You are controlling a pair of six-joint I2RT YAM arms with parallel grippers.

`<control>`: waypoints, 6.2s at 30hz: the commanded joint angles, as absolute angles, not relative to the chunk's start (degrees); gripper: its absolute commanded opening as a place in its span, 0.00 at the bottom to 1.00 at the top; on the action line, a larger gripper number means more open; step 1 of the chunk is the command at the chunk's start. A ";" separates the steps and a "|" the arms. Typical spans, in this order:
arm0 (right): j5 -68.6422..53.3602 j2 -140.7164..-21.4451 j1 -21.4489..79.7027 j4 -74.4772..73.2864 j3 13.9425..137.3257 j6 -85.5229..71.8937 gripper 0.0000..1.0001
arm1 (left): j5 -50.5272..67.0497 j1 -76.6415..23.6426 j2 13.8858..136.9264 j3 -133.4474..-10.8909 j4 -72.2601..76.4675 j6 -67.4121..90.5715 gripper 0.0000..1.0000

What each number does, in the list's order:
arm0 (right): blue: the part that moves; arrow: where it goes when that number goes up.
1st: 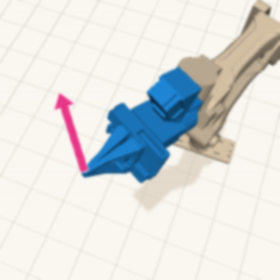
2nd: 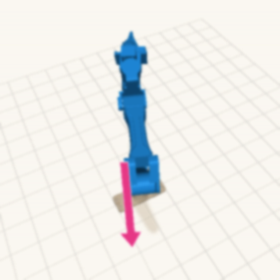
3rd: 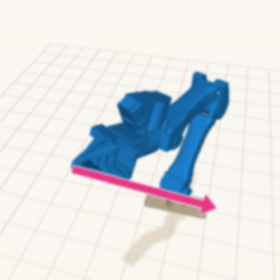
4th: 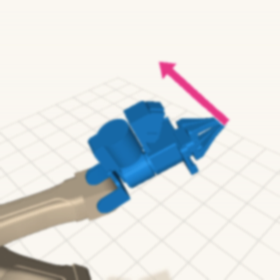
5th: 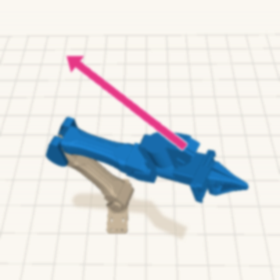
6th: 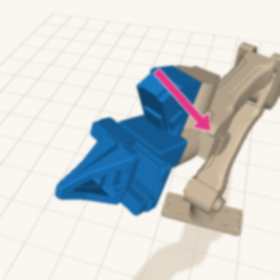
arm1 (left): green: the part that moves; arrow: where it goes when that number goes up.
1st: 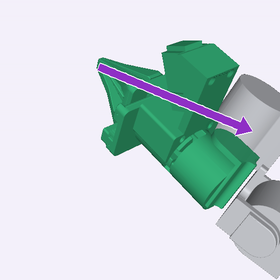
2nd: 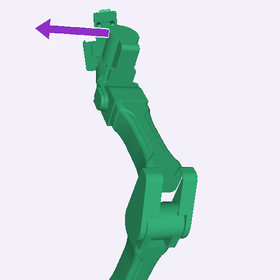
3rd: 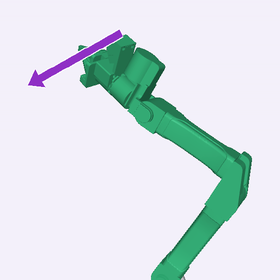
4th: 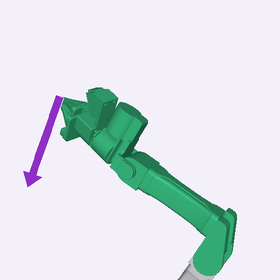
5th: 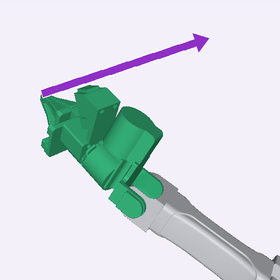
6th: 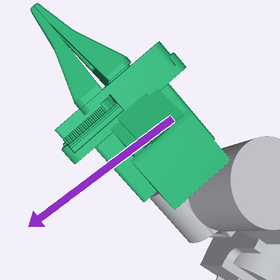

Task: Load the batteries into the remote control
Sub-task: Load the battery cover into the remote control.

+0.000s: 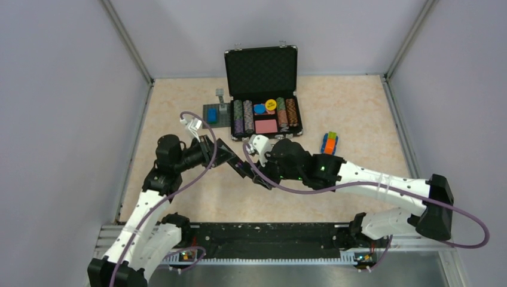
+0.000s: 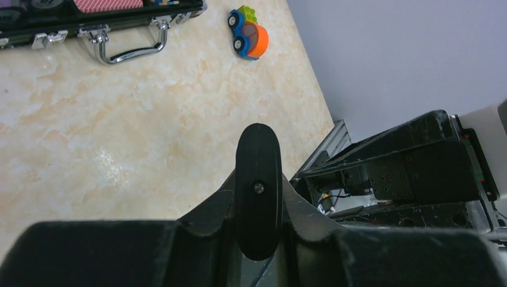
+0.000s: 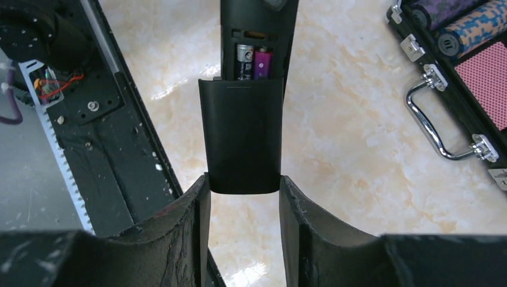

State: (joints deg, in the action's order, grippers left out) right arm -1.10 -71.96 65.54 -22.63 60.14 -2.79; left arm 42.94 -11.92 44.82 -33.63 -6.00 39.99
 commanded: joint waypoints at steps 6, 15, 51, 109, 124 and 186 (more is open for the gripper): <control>5.38 -77.17 67.60 -22.55 68.15 -5.43 0.27 | 41.27 -12.74 40.04 -32.46 1.16 37.96 0.00; 7.84 -80.09 68.45 -23.61 70.80 -5.55 0.27 | 41.70 -12.77 39.54 -32.43 0.93 36.99 0.00; 8.42 -87.64 68.54 -27.60 77.19 -7.81 0.26 | 41.86 -12.83 40.66 -34.40 -5.60 36.50 0.00; 7.35 -91.58 68.52 -30.98 81.21 -6.26 0.27 | 40.84 -12.75 38.56 -31.67 -2.85 35.42 0.00; 8.61 -91.88 68.55 -33.05 81.49 -7.84 0.33 | 46.28 -12.49 45.72 -36.71 -6.17 44.69 0.00; 4.13 -65.89 53.82 -4.14 64.23 -44.55 0.87 | 54.51 -0.44 53.29 -49.14 -0.57 69.05 0.00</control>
